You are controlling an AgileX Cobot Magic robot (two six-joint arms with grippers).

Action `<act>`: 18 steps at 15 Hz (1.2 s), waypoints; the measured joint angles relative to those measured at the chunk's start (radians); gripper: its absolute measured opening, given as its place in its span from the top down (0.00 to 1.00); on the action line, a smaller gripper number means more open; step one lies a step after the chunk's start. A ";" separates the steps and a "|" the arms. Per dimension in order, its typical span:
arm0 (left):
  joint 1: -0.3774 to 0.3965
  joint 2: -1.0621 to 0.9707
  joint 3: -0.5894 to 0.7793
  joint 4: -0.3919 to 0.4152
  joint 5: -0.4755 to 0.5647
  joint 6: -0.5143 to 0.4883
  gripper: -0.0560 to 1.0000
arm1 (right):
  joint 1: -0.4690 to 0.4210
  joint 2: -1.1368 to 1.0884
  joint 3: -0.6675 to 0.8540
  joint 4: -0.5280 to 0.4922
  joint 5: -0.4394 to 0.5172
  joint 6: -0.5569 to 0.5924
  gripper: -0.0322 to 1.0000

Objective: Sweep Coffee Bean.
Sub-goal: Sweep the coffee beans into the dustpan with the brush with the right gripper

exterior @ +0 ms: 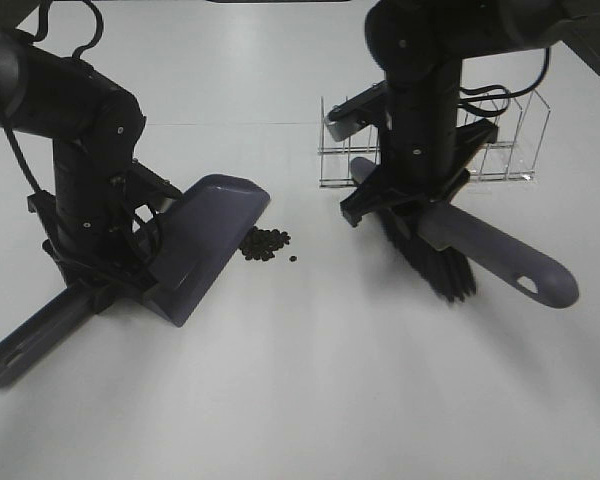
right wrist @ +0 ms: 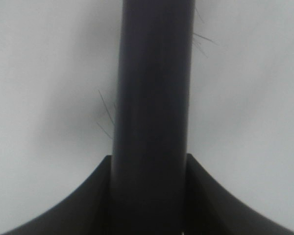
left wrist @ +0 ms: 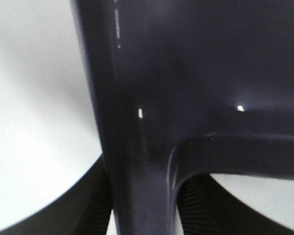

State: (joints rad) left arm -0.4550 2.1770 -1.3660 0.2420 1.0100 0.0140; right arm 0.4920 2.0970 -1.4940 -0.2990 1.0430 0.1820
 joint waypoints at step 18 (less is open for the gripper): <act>0.004 0.024 -0.022 -0.121 0.111 0.012 0.61 | 0.106 0.275 -0.401 0.771 -0.077 -0.229 0.67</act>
State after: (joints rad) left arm -0.4510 2.2010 -1.3880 0.1210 1.1210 0.0260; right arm 0.5980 2.3720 -1.8950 0.4720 0.9660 -0.0470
